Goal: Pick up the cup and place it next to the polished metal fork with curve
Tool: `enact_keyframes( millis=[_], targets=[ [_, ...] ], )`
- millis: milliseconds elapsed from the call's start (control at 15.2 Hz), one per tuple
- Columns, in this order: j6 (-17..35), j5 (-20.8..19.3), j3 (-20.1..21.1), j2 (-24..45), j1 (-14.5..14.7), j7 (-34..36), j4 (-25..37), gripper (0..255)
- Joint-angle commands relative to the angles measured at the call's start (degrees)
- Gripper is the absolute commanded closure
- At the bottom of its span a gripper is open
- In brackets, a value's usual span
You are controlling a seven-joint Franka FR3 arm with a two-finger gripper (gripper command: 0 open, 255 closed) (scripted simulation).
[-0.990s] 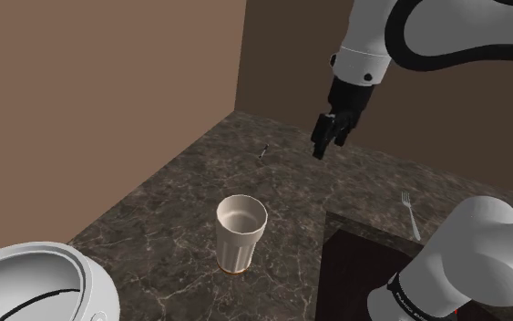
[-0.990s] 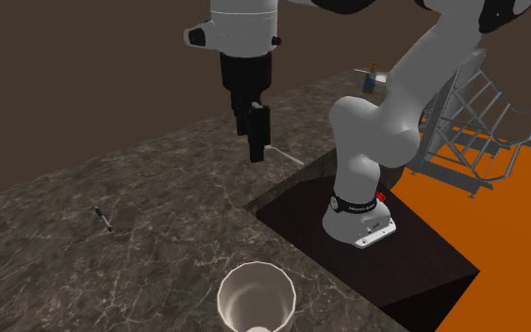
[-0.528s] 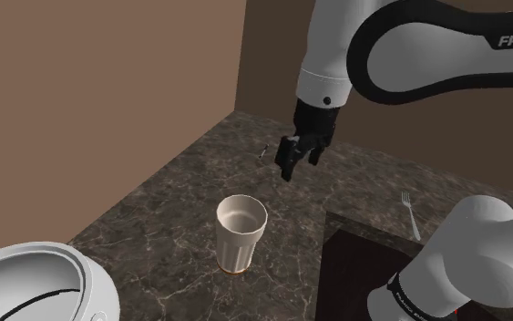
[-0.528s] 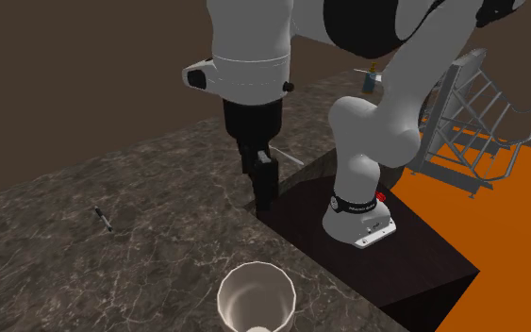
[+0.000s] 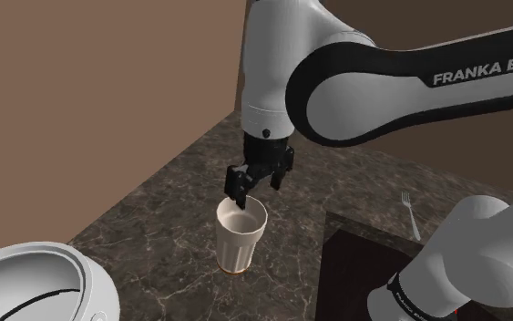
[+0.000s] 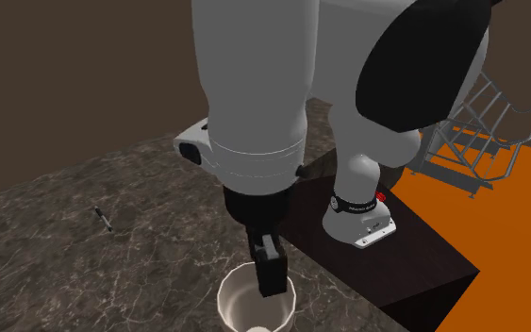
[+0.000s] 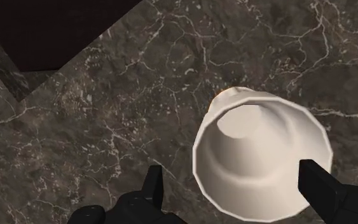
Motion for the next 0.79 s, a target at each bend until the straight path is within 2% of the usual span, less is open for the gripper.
enact_keyframes(
  millis=[0,330,726],
  targets=[
    [1.74,-1.14,2.88,4.15,-0.19,4.25,1.91,0],
    [4.17,-7.14,8.6,15.55,-0.46,14.82,8.46,0],
    [8.82,-8.4,8.76,17.37,-0.42,15.79,5.21,0]
  ],
)
